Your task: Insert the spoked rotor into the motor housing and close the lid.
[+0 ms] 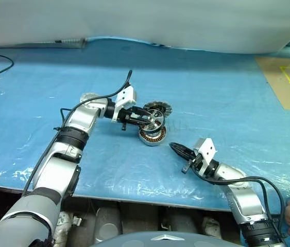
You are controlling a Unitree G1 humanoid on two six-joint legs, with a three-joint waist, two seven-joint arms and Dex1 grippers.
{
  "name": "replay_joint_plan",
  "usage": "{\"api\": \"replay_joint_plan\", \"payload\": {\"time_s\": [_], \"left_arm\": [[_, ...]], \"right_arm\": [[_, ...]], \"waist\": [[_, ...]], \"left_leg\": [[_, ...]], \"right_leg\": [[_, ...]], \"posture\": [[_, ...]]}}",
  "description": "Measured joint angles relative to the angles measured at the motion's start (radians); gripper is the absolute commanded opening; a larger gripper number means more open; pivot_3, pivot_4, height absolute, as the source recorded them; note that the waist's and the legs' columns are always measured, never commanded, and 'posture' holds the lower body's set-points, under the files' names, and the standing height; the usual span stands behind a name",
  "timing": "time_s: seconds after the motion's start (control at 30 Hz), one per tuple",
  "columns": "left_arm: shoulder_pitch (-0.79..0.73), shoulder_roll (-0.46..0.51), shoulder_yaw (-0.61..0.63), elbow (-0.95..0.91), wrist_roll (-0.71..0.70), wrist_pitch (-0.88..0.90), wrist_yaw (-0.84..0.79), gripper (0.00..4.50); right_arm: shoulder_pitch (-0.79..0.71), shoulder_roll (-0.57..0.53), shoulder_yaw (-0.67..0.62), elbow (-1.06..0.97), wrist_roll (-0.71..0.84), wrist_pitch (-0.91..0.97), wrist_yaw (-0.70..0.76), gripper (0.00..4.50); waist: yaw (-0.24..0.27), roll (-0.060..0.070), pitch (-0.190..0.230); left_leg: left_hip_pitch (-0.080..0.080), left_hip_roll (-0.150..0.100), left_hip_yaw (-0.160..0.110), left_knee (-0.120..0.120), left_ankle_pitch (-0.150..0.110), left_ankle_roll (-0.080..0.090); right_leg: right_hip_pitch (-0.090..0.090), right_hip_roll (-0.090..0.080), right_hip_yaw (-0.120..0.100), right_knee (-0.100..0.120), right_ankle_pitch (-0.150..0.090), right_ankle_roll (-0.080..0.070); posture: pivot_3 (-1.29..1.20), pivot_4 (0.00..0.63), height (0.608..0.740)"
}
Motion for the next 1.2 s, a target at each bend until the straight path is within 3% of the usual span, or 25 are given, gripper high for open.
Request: {"api": "replay_joint_plan", "payload": {"time_s": [1.2], "left_arm": [[-0.013, -0.031, -0.027, 0.104, 0.068, -0.083, 0.004, 1.31]], "right_arm": [[-0.005, 0.004, 0.021, 0.002, -0.020, 0.004, -0.025, 0.00]], "waist": [[0.003, 0.000, 0.000]], "left_leg": [[0.000, 0.000, 0.000, 0.001, 0.000, 0.000]], "right_leg": [[0.001, 0.000, 0.000, 0.000, 0.000, 0.000]], "posture": [[0.00, 0.150, 0.740]]}}
